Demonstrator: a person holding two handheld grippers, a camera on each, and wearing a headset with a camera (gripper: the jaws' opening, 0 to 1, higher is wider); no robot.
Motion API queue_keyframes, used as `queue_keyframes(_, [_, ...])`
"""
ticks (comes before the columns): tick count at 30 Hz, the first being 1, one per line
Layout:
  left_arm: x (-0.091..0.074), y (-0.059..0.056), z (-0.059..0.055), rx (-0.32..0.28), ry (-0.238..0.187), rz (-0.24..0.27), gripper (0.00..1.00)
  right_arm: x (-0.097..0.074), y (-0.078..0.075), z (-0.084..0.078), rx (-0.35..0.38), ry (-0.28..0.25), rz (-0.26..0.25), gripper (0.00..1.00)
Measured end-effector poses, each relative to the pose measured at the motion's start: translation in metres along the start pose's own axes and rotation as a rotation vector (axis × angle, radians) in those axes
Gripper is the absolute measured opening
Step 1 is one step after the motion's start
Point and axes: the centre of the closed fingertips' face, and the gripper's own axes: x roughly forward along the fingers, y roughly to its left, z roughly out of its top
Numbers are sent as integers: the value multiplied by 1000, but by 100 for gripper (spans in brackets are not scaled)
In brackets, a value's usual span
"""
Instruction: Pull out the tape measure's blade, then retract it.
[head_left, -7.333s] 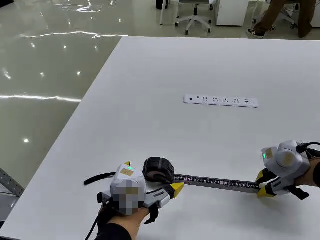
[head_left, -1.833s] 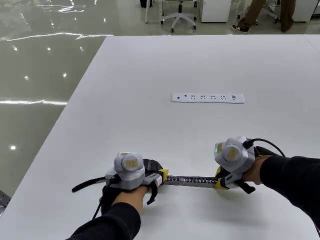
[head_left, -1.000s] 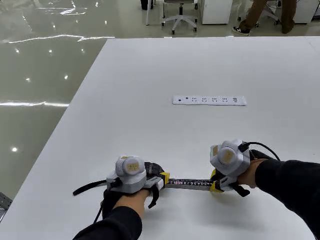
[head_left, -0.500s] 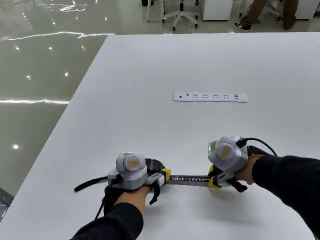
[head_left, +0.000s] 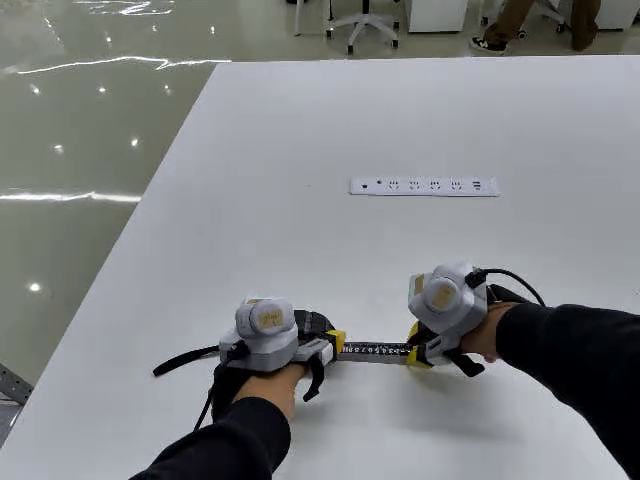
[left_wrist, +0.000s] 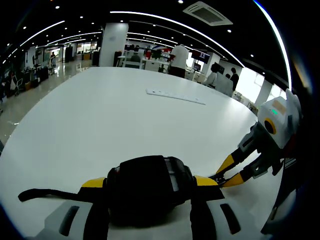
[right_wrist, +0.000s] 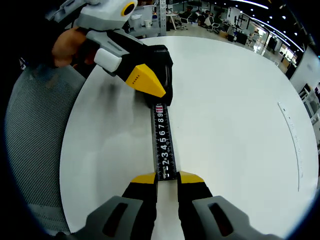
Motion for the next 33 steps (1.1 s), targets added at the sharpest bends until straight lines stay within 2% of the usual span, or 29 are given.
queue_keyframes(33, [-1, 2, 0, -27, 0, -10, 62, 7, 4, 18, 14, -33, 1, 10])
